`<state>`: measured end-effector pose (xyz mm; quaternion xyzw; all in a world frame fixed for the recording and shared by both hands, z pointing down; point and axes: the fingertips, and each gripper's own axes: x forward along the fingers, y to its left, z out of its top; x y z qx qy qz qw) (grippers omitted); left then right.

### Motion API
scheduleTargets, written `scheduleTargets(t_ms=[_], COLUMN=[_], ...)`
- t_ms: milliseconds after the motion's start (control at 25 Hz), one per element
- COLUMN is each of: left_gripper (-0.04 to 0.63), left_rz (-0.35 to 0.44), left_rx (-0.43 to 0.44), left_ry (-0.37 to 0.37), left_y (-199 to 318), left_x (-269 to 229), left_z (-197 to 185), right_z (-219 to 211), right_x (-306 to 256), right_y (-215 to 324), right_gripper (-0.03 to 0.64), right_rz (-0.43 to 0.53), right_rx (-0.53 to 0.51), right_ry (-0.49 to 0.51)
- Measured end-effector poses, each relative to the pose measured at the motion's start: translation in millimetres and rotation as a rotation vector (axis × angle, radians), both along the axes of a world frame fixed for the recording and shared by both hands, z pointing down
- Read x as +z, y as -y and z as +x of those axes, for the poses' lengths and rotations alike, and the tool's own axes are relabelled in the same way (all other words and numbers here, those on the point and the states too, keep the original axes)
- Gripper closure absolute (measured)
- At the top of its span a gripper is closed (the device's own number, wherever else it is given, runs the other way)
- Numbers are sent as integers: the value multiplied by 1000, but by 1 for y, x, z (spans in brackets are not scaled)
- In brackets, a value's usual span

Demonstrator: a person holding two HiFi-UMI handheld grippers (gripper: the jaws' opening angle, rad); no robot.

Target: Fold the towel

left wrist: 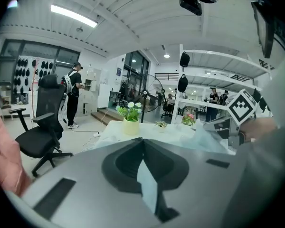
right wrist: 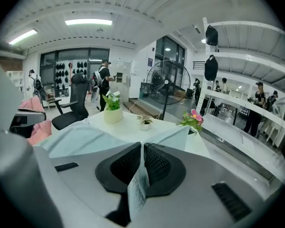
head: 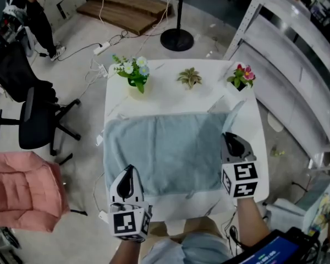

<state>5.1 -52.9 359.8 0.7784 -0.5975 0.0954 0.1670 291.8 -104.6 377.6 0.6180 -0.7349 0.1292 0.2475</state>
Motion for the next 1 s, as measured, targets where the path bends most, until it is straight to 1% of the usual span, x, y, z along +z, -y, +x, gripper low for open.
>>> scheduleTargets(t_ms=[200,480,760,1000], left_gripper=[588,588,588,588], left_rz=[-13,1,-11,-26], left_rx=[-34,-71,-144,-204], left_ry=[8,-15,-11,-18], left_y=[-4,-15,-35,-46], left_x=[1,3,4,12], left_z=[-39,-86,-143,-188], right_z=[-47,-115,-185,-242], right_x=[0,4,12,10], right_y=[10,16,18,23], right_gripper=[580,580,580,580], right_rz=[6,-2,-16,-7], right_rx=[-31,-92,-162,-220], right_ry=[12,38,51,60])
